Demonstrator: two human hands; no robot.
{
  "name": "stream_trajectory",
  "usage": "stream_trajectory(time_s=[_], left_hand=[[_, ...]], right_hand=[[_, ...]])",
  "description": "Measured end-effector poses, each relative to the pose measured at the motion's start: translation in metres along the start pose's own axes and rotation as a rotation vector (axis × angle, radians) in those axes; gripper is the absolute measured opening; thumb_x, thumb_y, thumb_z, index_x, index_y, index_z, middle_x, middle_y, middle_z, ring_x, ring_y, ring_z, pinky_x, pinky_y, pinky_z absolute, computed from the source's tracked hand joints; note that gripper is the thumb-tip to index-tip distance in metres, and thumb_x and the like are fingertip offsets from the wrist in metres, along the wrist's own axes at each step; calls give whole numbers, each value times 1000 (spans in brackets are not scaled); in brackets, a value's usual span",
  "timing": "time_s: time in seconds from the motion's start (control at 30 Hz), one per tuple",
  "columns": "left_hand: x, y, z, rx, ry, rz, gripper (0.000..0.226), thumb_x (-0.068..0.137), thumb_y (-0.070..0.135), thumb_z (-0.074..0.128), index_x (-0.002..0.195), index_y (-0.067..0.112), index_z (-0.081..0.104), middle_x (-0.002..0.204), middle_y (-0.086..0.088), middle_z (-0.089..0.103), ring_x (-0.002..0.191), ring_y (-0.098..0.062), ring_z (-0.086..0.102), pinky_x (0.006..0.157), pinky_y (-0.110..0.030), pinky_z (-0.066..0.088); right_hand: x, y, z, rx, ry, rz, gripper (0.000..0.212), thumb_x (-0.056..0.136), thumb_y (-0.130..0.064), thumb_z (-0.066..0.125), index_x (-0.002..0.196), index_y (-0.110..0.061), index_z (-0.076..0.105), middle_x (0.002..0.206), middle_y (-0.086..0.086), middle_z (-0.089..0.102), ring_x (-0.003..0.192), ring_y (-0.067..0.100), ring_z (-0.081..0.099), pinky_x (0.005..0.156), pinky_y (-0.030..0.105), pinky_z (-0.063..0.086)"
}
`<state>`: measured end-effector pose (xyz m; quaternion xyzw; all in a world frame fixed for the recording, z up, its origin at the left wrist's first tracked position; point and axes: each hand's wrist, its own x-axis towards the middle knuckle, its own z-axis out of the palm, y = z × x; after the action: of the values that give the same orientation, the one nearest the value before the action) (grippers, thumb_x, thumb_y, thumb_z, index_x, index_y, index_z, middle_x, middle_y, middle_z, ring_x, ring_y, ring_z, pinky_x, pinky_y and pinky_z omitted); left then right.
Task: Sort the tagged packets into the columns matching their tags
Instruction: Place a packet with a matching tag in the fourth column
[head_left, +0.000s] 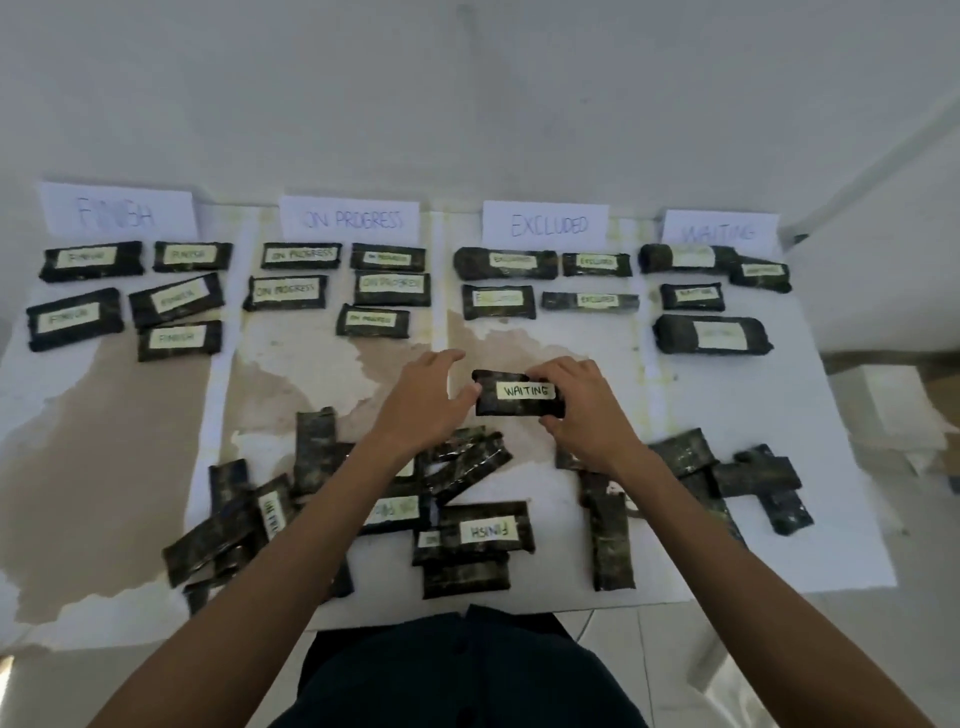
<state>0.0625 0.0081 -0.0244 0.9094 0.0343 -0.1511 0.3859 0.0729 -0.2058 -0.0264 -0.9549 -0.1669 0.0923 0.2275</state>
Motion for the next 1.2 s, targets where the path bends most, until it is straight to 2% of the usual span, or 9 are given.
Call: stream_trajectory(time_s=[0.13,0.27,0.63,0.93,1.07,1.2], left_hand=[[21,35,33,60,-27,80,50,92,34,52,137,18,39,141,-5,42,130,-22,36,104,-36,34],[37,65,61,106,-79,142,51,92,31,53,138,16,39,141,-7,42,131,-24,36,106,-37,32],[78,122,128,214,-167,235,51,89,24,53,138,15,40,137,-8,44,124,-28,40,100,-39,38],[118,151,167,268,-202,292,50,88,20,52,137,14,41,137,-8,44,122,-28,42,96,-39,41],[138,157,180,291,-211,294,52,88,19,53,138,14,40,141,-7,41,126,-28,39,100,-38,39],[161,164,192,294,-196,295,53,88,19,53,139,14,39,144,-8,38,131,-27,34,103,-39,36]], right_hand=[[-10,48,-22,-17,20,31,53,68,0,71,117,-16,60,116,3,58,100,27,46,86,40,43],[-22,93,-43,-16,57,78,51,67,-1,75,114,-15,62,115,3,60,99,29,48,86,36,39],[-47,205,-93,-53,159,253,52,64,6,74,112,-10,63,115,9,62,100,34,51,86,45,45],[-23,277,-122,-122,175,325,51,66,6,71,114,-9,63,114,13,61,98,36,50,83,46,45],[-3,309,-133,-135,212,353,48,65,8,71,110,-6,63,112,14,62,95,39,51,82,42,43],[23,342,-141,-156,217,401,46,67,8,69,111,-6,63,113,14,62,97,37,50,82,45,45]])
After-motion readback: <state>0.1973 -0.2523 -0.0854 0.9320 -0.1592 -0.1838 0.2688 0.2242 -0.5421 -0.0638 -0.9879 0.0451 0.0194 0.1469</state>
